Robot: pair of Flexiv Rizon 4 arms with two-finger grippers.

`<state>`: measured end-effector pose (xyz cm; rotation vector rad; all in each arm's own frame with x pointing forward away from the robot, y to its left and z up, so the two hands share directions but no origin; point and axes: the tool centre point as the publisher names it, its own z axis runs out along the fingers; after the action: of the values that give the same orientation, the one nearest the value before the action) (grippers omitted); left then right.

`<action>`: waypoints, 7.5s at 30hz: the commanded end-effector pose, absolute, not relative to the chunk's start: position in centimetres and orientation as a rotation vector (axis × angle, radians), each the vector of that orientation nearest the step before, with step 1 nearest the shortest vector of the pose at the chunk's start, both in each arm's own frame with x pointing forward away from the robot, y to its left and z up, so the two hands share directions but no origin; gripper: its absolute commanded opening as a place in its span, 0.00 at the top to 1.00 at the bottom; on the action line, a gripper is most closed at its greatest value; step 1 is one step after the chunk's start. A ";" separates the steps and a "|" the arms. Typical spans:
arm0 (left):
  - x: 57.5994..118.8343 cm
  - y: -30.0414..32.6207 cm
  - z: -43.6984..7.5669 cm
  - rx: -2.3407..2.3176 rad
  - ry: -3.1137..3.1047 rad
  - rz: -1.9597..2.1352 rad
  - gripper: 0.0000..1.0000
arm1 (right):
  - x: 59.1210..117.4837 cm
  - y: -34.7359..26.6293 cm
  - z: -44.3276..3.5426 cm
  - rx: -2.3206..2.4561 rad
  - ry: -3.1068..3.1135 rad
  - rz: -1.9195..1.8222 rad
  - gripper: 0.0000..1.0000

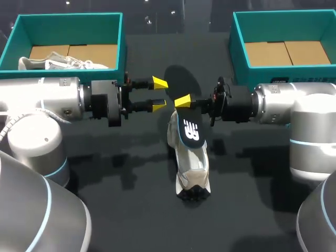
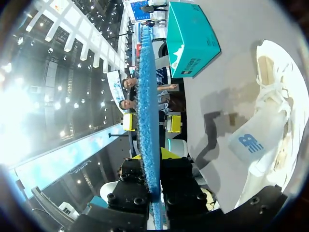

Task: Take the shoe out of the shoebox, open the shoe tongue, remove and reinsert the insole, then place the shoe into the shoebox

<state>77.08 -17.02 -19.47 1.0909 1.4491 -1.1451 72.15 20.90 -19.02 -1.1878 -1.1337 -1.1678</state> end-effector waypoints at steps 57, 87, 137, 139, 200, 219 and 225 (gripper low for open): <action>77.0 -22.5 -20.7 1.124 1.410 -1.127 1.00 | 71.9 21.1 -19.5 -1.155 -1.137 -1.154 1.00; 74.2 -16.4 -18.0 1.107 1.425 -1.160 1.00 | 69.7 14.1 -19.0 -1.070 -1.456 -1.257 0.00; 61.6 -15.8 -16.3 1.160 1.718 -1.289 1.00 | 63.1 3.7 -23.8 -0.619 -2.492 -0.967 0.00; 61.5 -15.8 -16.3 1.186 1.714 -1.335 1.00 | 63.1 3.7 -23.8 -0.619 -2.492 -0.967 0.00; 57.2 -19.4 -23.2 1.021 1.808 -1.651 1.00 | 63.4 9.4 -31.9 -0.023 -2.997 -0.860 0.00; 57.7 -20.1 -24.3 1.013 1.828 -1.706 1.00 | 64.8 9.7 -34.4 -0.036 -3.042 -0.812 0.00; 57.8 -20.5 -24.6 1.020 1.834 -1.708 1.00 | 65.2 9.4 -35.0 -0.053 -3.047 -0.815 0.00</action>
<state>57.49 -19.86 -24.26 1.0170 1.8346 -1.7042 65.12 9.22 -34.44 -0.0502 -3.0448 -0.8129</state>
